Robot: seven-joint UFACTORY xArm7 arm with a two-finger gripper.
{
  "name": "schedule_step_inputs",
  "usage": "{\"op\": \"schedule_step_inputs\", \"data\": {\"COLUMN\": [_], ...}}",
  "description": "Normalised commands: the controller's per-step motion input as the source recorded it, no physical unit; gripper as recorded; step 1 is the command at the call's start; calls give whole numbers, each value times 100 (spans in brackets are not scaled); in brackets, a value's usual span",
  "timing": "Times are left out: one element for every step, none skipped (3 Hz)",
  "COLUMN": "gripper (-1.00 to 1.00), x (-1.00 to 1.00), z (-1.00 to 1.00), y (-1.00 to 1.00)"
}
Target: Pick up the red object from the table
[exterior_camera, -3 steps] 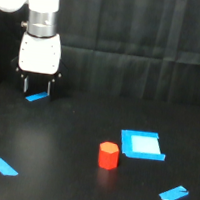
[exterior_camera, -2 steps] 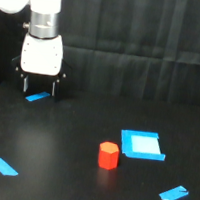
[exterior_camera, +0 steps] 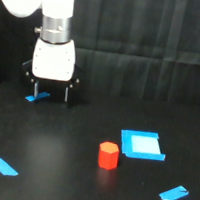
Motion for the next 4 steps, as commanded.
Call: {"op": "schedule_step_inputs", "data": {"gripper": [100, 100, 100, 100], "x": [94, 94, 92, 91], "z": [-22, -28, -19, -18], "y": [-61, -54, -53, -59]}}
